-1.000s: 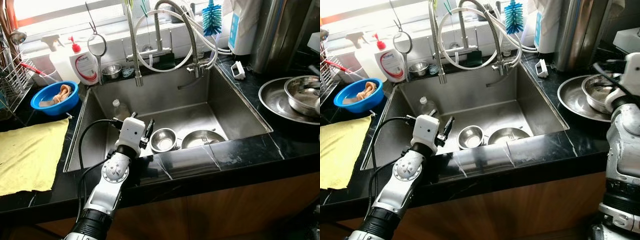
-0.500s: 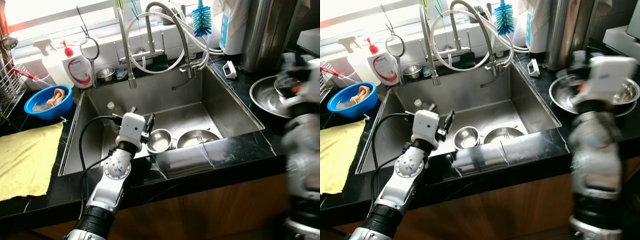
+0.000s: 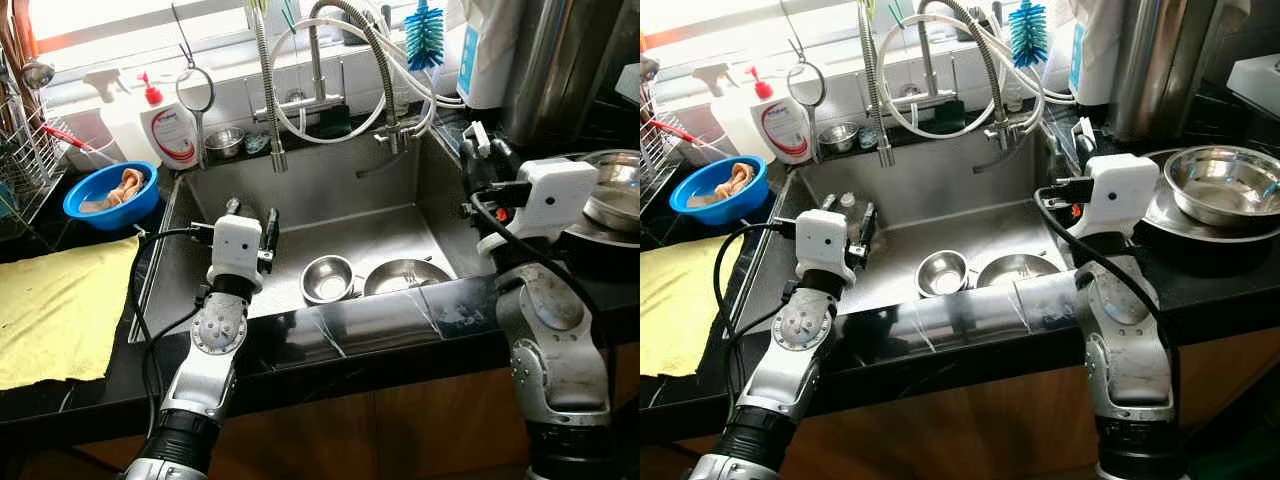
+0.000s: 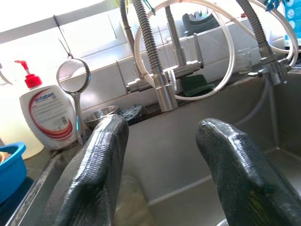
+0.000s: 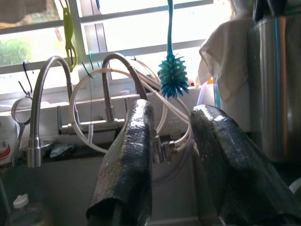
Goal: Kitchen organization
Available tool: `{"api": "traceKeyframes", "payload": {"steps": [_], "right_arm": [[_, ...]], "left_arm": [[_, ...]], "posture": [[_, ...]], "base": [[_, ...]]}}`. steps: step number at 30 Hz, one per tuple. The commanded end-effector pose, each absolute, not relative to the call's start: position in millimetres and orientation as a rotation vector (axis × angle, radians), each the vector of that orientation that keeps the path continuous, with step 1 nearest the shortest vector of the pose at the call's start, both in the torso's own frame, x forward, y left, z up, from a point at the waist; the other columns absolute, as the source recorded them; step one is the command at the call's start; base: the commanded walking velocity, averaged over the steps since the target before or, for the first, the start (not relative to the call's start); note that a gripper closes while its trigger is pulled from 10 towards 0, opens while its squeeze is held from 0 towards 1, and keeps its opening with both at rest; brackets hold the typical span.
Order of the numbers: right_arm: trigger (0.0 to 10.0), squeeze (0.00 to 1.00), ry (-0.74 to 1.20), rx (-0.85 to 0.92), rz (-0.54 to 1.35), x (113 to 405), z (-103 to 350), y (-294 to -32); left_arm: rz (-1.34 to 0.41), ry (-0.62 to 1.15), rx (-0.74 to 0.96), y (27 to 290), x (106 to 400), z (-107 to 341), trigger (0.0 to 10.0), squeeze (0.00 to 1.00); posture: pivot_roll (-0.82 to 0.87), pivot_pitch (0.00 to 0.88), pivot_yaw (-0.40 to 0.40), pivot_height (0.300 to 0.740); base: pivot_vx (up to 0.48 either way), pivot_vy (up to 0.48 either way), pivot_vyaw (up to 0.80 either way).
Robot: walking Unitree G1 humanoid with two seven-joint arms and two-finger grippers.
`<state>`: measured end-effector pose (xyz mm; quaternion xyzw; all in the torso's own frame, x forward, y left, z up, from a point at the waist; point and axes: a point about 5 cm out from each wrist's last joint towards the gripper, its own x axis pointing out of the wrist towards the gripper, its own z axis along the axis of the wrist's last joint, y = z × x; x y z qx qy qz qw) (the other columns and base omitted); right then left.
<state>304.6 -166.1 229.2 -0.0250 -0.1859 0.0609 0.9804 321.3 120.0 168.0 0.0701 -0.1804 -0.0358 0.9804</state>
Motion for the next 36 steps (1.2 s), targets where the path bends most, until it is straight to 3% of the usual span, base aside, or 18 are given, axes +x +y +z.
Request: {"api": "traceKeyframes", "payload": {"steps": [1, 7, 15, 19, 29, 31, 36], "right_arm": [[10.0, 0.00, -0.355, -0.030, 0.165, 306.0, 222.9, -154.1], [10.0, 0.00, -0.345, -0.016, 0.227, 305.0, 217.2, -139.6], [10.0, 0.00, -0.353, -0.027, 0.225, 304.2, 219.4, -142.3], [10.0, 0.00, -0.358, -0.028, 0.220, 304.4, 221.5, -144.2], [10.0, 0.00, -0.369, 0.001, 0.095, 308.2, 234.6, -165.8], [10.0, 0.00, -0.393, 0.097, -0.024, 310.2, 243.9, -179.5], [10.0, 0.00, -0.403, 0.146, -0.119, 309.8, 252.5, -192.4]], "left_arm": [[-0.040, -0.388, 0.149, 125.2, 321.1, 172.4, 10.0, 0.00], [-0.039, -0.410, 0.167, 123.9, 320.2, 175.1, 10.0, 0.00], [-0.044, -0.405, 0.163, 123.8, 320.4, 173.1, 10.0, 0.00], [-0.053, -0.400, 0.159, 121.8, 320.8, 172.1, 10.0, 0.00], [-0.055, -0.387, 0.147, 120.7, 322.6, 170.9, 10.0, 0.00], [-0.053, -0.384, 0.150, 121.9, 323.8, 170.7, 10.0, 0.00], [-0.056, -0.384, 0.150, 120.8, 324.4, 170.8, 10.0, 0.00]], "posture": [[-0.26, 0.000, 0.151, 0.740], [-0.25, 0.000, 0.153, 0.740], [-0.26, 0.000, 0.154, 0.740], [-0.26, 0.000, 0.154, 0.740], [-0.27, 0.000, 0.153, 0.740], [-0.28, 0.000, 0.156, 0.740], [-0.28, 0.000, 0.155, 0.740]], "base": [[0.000, 0.000, 0.00], [0.000, -0.307, 0.00], [0.000, -0.456, 0.00], [0.000, 0.000, 0.00], [0.000, 0.000, 0.00], [0.000, 0.000, 0.00], [0.000, 0.000, 0.00]]}}
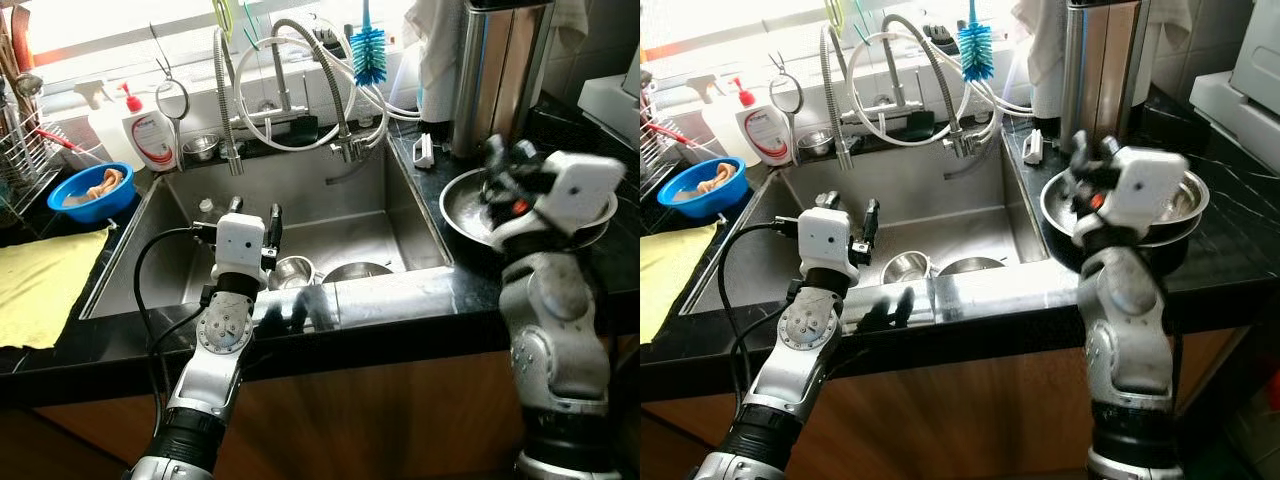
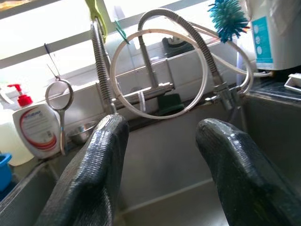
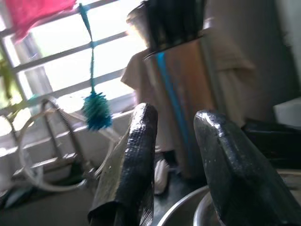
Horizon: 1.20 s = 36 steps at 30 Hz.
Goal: Kitchen organization
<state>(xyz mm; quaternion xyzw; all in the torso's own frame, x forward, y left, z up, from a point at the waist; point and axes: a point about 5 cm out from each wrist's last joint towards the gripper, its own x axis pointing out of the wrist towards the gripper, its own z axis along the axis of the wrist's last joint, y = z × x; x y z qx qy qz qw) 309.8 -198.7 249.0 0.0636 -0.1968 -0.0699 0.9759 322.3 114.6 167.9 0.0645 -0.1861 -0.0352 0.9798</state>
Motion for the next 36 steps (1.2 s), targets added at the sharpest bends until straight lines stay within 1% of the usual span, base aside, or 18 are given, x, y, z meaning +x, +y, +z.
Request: {"api": "traceKeyframes", "payload": {"steps": [1, 2, 3, 4, 7, 10, 18, 19, 20, 21, 23, 26, 36], "right_arm": [[10.0, 1.00, -0.405, 0.165, -0.171, 308.9, 255.3, -200.5], [10.0, 1.00, -0.407, 0.185, -0.227, 307.6, 257.7, -209.9], [10.0, 1.00, -0.397, 0.205, -0.334, 305.1, 259.7, -228.7], [10.0, 1.00, -0.397, 0.205, -0.334, 305.1, 259.7, -228.7], [10.0, 1.00, -0.340, 0.195, -0.518, 299.9, 257.1, -259.6], [10.0, 1.00, -0.332, 0.235, -0.593, 296.7, 254.7, -269.5], [10.0, 1.00, -0.314, 0.250, -0.611, 296.0, 256.2, -270.5], [10.0, 0.51, -0.268, 0.265, -0.642, 292.6, 252.0, -279.1], [10.0, 0.51, -0.268, 0.265, -0.642, 292.6, 252.0, -279.1], [10.0, 0.00, -0.230, 0.252, -0.674, 290.6, 247.4, -283.4], [10.0, 0.00, -0.181, 0.249, -0.711, 288.8, 240.6, -288.7], [10.0, 0.00, -0.157, 0.273, -0.736, 287.3, 235.0, -293.6], [10.0, 0.00, -0.110, 0.275, -0.731, 287.8, 231.2, -296.8]], "left_arm": [[-0.058, -0.383, 0.148, 119.5, 324.6, 170.6, 10.0, 0.00], [-0.060, -0.382, 0.145, 118.2, 324.6, 170.3, 10.0, 0.00], [-0.065, -0.379, 0.142, 116.6, 324.5, 169.6, 10.0, 0.00], [-0.065, -0.379, 0.142, 116.6, 324.5, 169.6, 10.0, 0.00], [-0.071, -0.375, 0.142, 116.6, 324.5, 168.7, 10.0, 0.00], [-0.071, -0.375, 0.143, 117.6, 324.9, 168.9, 10.0, 0.00], [-0.071, -0.375, 0.143, 117.6, 325.0, 168.8, 10.0, 0.00], [-0.073, -0.372, 0.141, 117.4, 324.7, 168.6, 10.0, 0.00], [-0.073, -0.372, 0.141, 117.4, 324.7, 168.6, 10.0, 0.00], [-0.074, -0.371, 0.141, 117.3, 324.6, 168.5, 10.0, 0.00], [-0.075, -0.371, 0.140, 117.2, 324.7, 168.5, 10.0, 0.00], [-0.076, -0.371, 0.139, 117.2, 324.7, 168.4, 10.0, 0.00], [-0.077, -0.369, 0.139, 117.3, 324.3, 168.0, 10.0, 0.00]], "posture": [[-0.29, 0.000, 0.152, 0.740], [-0.29, 0.000, 0.151, 0.740], [-0.29, 0.000, 0.152, 0.740], [-0.29, 0.000, 0.152, 0.740], [-0.29, 0.000, 0.152, 0.740], [-0.29, 0.000, 0.151, 0.740], [-0.29, 0.000, 0.151, 0.740], [-0.28, 0.000, 0.149, 0.740], [-0.28, 0.000, 0.149, 0.740], [-0.28, 0.000, 0.149, 0.740], [-0.28, 0.000, 0.149, 0.740], [-0.28, 0.000, 0.149, 0.740], [-0.28, 0.000, 0.148, 0.740]], "base": [[0.000, 0.000, 0.00], [0.000, 0.000, 0.00], [0.000, 0.000, 0.00], [0.000, 0.000, 0.00], [0.000, 0.000, 0.00], [0.000, 0.000, 0.00], [0.000, 0.000, 0.00], [0.000, 0.000, 0.00], [0.000, 0.000, 0.00], [0.000, 0.000, 0.00], [0.000, 0.000, 0.00], [0.000, 0.000, 0.00], [0.000, 0.000, 0.00]]}}
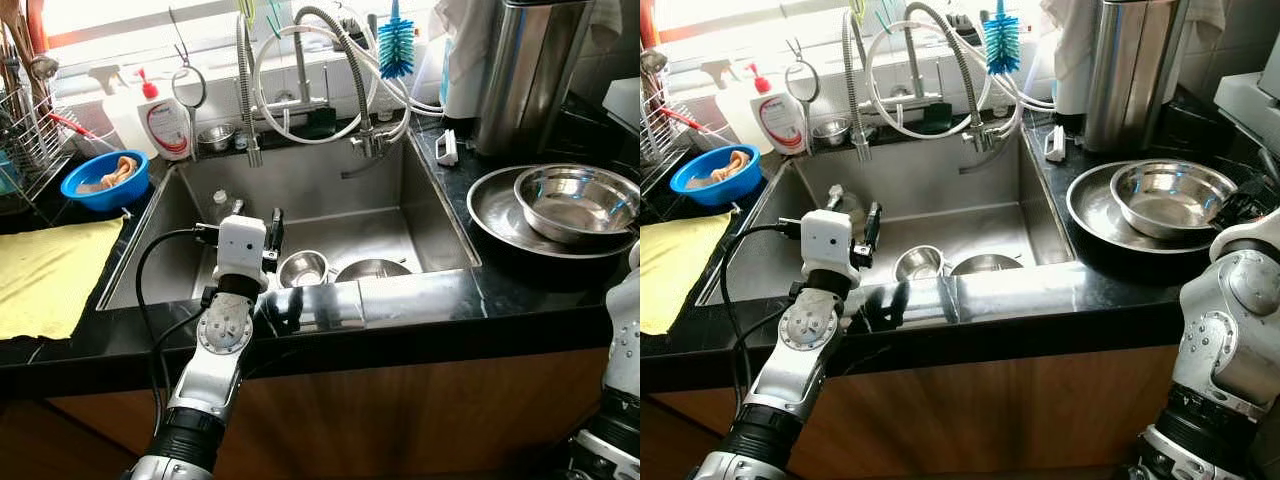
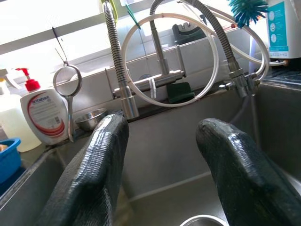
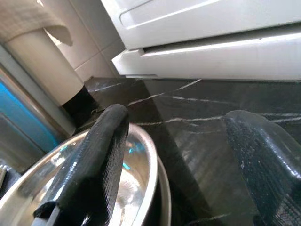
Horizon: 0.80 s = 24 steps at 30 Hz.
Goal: Kitchen organization
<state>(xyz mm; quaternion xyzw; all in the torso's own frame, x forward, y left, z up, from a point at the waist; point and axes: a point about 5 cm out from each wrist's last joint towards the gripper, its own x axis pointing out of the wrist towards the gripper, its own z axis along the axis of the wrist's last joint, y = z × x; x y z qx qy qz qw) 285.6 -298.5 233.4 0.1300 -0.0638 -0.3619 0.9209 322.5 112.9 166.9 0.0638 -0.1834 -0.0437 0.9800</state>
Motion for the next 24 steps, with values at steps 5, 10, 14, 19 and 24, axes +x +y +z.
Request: {"api": "traceKeyframes", "payload": {"steps": [5, 10, 14, 19, 24], "right_arm": [[10.0, 0.00, -0.025, 0.262, -0.700, 291.9, 219.9, -292.8], [10.0, 0.00, -0.003, 0.259, -0.689, 293.0, 216.6, -290.7], [10.0, 0.00, -0.004, 0.264, -0.672, 295.7, 216.4, -288.5], [10.0, 0.00, -0.009, 0.258, -0.635, 301.2, 217.6, -282.4], [10.0, 0.00, -0.010, 0.275, -0.602, 304.6, 217.1, -278.4]], "left_arm": [[-0.077, -0.371, 0.143, 117.7, 324.5, 168.8, 10.0, 0.00], [-0.079, -0.372, 0.143, 117.7, 324.3, 169.1, 10.0, 0.00], [-0.078, -0.372, 0.144, 117.5, 324.2, 168.9, 10.0, 0.00], [-0.076, -0.371, 0.143, 117.5, 324.3, 168.8, 10.0, 0.00], [-0.075, -0.368, 0.145, 117.9, 324.4, 168.0, 10.0, 0.00]], "posture": [[-0.28, 0.000, 0.149, 0.740], [-0.27, 0.000, 0.149, 0.740], [-0.28, 0.000, 0.150, 0.740], [-0.27, 0.000, 0.149, 0.740], [-0.28, 0.000, 0.151, 0.740]], "base": [[0.000, 0.000, 0.00], [0.000, 0.000, 0.00], [0.000, 0.000, 0.00], [0.000, 0.000, 0.00], [0.000, 0.000, 0.00]]}}
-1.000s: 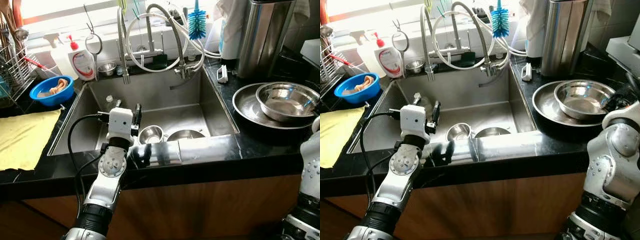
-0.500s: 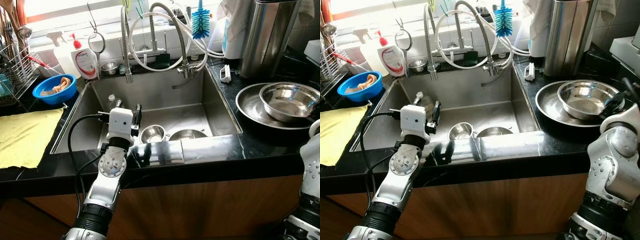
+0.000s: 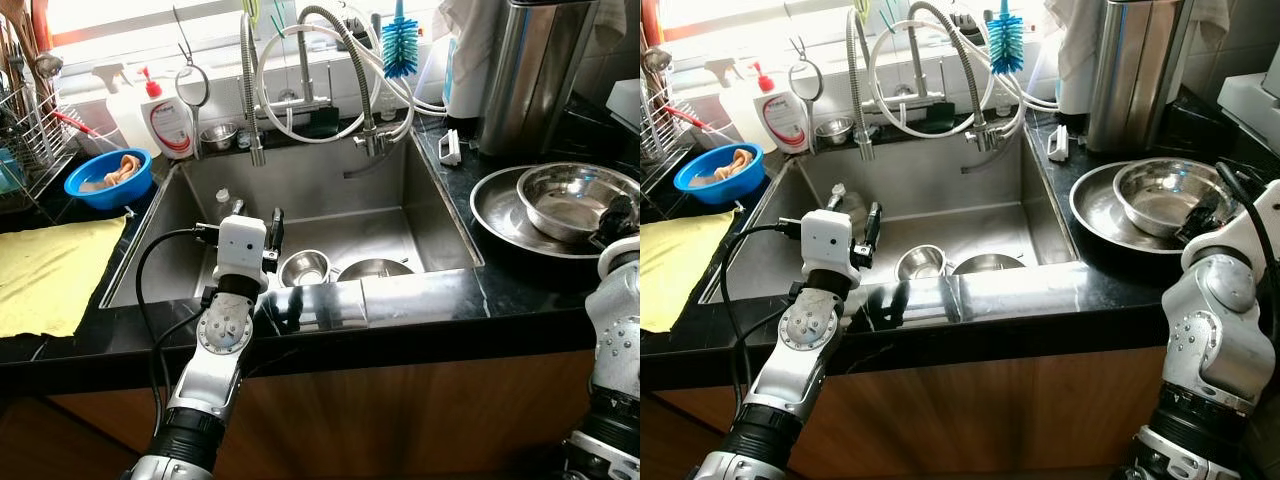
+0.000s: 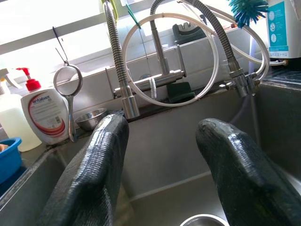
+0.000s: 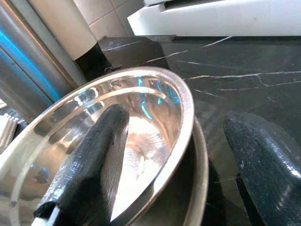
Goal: Kitchen organization
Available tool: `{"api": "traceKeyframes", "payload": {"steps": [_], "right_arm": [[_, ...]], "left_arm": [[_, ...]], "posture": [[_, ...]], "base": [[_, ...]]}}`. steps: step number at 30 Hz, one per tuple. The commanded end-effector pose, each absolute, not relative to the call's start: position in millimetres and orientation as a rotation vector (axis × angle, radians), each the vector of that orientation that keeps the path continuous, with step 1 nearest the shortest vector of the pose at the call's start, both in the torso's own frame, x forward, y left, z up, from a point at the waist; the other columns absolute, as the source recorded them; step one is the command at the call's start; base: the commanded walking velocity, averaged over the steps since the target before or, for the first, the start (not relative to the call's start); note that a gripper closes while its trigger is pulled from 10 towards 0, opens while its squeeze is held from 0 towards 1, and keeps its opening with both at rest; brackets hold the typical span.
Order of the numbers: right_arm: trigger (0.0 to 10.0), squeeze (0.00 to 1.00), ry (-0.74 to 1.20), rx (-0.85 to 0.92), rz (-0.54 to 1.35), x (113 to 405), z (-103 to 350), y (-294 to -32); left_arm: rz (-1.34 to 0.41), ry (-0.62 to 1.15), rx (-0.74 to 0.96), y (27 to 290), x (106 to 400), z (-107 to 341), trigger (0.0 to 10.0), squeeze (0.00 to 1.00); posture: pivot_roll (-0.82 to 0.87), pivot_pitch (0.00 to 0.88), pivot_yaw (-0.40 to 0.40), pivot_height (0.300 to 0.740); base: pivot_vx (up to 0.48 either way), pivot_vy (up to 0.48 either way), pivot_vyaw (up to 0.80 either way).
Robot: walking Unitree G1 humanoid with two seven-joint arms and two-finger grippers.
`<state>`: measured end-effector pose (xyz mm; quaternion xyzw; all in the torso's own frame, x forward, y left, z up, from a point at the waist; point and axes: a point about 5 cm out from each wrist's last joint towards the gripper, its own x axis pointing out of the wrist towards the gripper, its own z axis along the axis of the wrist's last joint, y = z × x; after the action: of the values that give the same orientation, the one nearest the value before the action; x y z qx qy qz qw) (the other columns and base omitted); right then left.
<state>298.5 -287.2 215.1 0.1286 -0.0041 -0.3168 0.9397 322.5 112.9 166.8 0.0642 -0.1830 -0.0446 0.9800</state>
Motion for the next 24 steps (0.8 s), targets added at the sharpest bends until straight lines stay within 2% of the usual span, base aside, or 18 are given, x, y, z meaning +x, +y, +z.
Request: {"api": "traceKeyframes", "payload": {"steps": [1, 6, 7, 8, 9, 10, 24], "right_arm": [[10.0, 0.00, -0.011, 0.275, -0.597, 305.1, 217.2, -277.8], [10.0, 0.00, -0.017, 0.274, -0.581, 306.6, 218.3, -275.5], [8.0, 0.00, -0.025, 0.278, -0.566, 308.1, 220.1, -273.2], [1.6, 0.00, -0.031, 0.281, -0.561, 308.6, 220.9, -272.7], [1.6, 0.00, -0.035, 0.284, -0.559, 308.7, 221.3, -272.6], [0.0, 0.00, -0.038, 0.285, -0.553, 309.2, 221.9, -271.9], [0.0, 0.00, -0.029, 0.281, -0.555, 309.6, 219.5, -272.2]], "left_arm": [[-0.075, -0.367, 0.145, 117.9, 324.3, 167.9, 10.0, 0.00], [-0.075, -0.368, 0.144, 117.8, 324.4, 168.1, 10.0, 0.00], [-0.074, -0.369, 0.144, 117.6, 324.5, 168.4, 10.0, 0.00], [-0.074, -0.369, 0.144, 117.6, 324.6, 168.5, 10.0, 0.00], [-0.074, -0.369, 0.144, 117.7, 324.5, 168.5, 10.0, 0.00], [-0.074, -0.368, 0.144, 117.8, 324.6, 168.3, 10.0, 0.00], [-0.080, -0.365, 0.151, 117.9, 325.3, 168.4, 10.0, 0.00]], "posture": [[-0.28, 0.000, 0.151, 0.740], [-0.27, 0.000, 0.149, 0.740], [-0.27, 0.000, 0.149, 0.740], [-0.27, 0.000, 0.149, 0.740], [-0.27, 0.000, 0.149, 0.740], [-0.27, 0.000, 0.148, 0.740], [-0.27, 0.000, 0.152, 0.740]], "base": [[0.000, 0.000, 0.00], [0.000, 0.000, 0.00], [0.000, 0.000, 0.00], [0.000, 0.000, 0.00], [0.000, 0.000, 0.00], [0.000, 0.000, 0.00], [0.000, 0.000, 0.00]]}}
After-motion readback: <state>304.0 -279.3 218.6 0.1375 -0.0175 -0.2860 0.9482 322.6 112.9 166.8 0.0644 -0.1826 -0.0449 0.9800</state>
